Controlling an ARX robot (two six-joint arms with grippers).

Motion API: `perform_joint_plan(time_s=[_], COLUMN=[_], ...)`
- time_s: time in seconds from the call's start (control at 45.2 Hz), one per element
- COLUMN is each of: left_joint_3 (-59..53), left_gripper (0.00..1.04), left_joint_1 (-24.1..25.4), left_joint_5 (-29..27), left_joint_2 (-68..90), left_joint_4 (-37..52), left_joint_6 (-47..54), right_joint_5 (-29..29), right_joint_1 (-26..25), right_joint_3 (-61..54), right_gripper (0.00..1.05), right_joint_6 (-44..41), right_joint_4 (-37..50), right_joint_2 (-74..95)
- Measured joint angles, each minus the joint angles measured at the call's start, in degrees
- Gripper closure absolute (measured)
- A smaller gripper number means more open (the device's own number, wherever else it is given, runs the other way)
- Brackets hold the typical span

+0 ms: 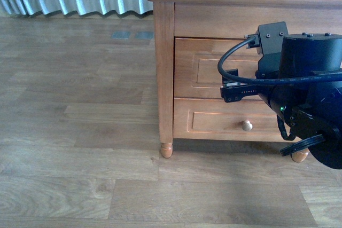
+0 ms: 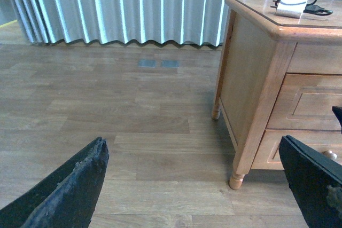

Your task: Put charger into drawer

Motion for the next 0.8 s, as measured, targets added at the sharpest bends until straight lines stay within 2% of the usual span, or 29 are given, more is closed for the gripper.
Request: perform_joint_plan(time_s=[0.797], left_joint_3=[0.0], left_gripper=[0.06], left_joint_1=[0.0], left_joint_5=[0.0], left_joint_2=[0.0], left_joint_4=[0.0], left_joint_6=[0.0], right_joint_5=[0.22], right_joint_1=[-1.29], right_joint_3=[1.33], right_gripper=[0.08], right_joint_6=[0.2], right_joint_4=[-0.11], right_joint_2=[1.97])
